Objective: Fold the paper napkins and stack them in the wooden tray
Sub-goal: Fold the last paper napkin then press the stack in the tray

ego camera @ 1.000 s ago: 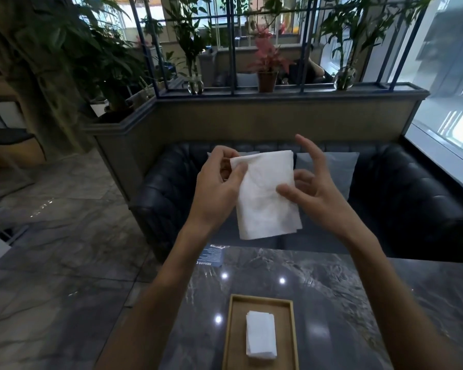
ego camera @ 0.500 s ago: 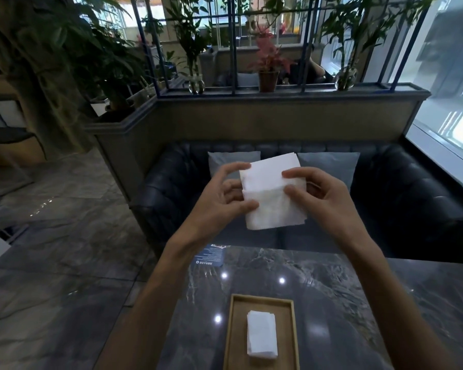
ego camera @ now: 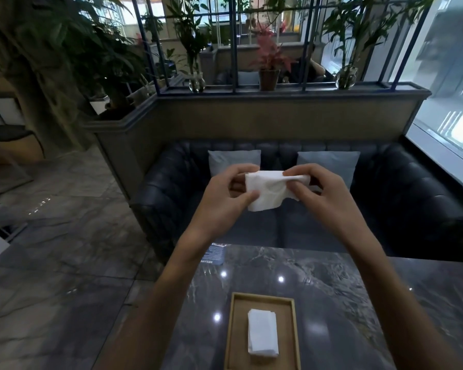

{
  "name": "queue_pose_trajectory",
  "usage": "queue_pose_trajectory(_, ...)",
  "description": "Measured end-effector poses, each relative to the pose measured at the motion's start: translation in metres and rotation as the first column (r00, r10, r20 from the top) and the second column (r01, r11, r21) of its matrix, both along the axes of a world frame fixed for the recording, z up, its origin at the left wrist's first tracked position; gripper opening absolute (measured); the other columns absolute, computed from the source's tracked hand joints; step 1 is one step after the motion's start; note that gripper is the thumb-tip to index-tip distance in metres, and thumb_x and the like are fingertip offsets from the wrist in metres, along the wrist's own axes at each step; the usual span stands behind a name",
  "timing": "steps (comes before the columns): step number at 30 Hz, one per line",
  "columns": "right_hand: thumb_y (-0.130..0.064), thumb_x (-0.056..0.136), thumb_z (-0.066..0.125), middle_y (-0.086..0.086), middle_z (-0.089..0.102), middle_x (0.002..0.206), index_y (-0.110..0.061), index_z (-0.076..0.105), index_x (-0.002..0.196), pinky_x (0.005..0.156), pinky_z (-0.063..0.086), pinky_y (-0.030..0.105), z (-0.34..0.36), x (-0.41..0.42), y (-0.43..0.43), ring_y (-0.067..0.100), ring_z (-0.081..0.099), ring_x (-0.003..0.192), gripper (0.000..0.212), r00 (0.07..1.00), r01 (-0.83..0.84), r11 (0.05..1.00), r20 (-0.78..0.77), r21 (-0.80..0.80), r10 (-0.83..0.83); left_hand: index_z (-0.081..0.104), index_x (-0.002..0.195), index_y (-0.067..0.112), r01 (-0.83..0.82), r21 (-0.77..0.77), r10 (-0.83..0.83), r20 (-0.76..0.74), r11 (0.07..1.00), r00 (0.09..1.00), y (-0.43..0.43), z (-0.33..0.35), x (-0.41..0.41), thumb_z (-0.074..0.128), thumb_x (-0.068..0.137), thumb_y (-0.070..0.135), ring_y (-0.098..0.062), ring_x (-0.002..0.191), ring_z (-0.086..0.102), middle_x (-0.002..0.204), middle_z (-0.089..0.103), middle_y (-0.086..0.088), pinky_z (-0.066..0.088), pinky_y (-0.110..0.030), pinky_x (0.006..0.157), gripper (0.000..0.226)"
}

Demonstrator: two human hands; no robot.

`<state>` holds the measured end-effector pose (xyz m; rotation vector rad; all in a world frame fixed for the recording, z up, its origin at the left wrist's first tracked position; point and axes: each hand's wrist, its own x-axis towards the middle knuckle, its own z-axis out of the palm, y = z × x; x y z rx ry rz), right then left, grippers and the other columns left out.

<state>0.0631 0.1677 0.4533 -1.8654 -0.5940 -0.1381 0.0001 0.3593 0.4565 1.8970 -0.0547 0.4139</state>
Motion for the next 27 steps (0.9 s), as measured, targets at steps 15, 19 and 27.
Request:
queue_pose_trajectory(15,-0.018,0.098,0.061,-0.002,0.075,0.091,-0.019,0.062,0.123,0.06,0.05,0.013,0.009,0.0,0.008,-0.002,0.067,0.072,0.025,0.985,0.023,0.96,-0.17,0.279,0.026,0.056,0.122,0.0,0.058,-0.486,-0.132,-0.119,0.872,0.984,-0.004,0.008,0.002,0.056,0.1,0.018,-0.029,0.094,0.07,0.113,0.067,-0.02,0.061,-0.042,0.078,0.028)
queue_pose_trajectory(19,-0.018,0.097,0.063,0.002,0.076,0.095,-0.024,0.059,0.13,0.066,0.053,0.018,0.006,0.005,0.006,0.005,0.069,0.08,0.034,0.966,0.029,0.942,-0.251,0.334,0.06,0.05,0.13,0.0,0.041,-0.501,-0.113,-0.115,0.864,0.987,-0.007,0.003,0.001,0.06,0.097,0.006,-0.03,0.084,0.073,0.114,0.07,-0.024,0.062,-0.032,0.07,0.035)
queue_pose_trajectory(27,-0.006,0.087,0.073,0.01,0.07,0.113,-0.028,0.058,0.134,0.076,0.06,0.027,0.0,0.001,0.001,0.023,0.072,0.101,0.054,0.948,-0.085,0.958,-0.275,0.273,0.163,0.055,0.123,0.003,-0.002,-0.533,-0.015,-0.028,0.846,1.0,-0.006,0.003,0.004,0.064,0.095,0.014,-0.024,0.095,0.072,0.1,0.076,-0.01,0.056,-0.046,0.094,0.031)
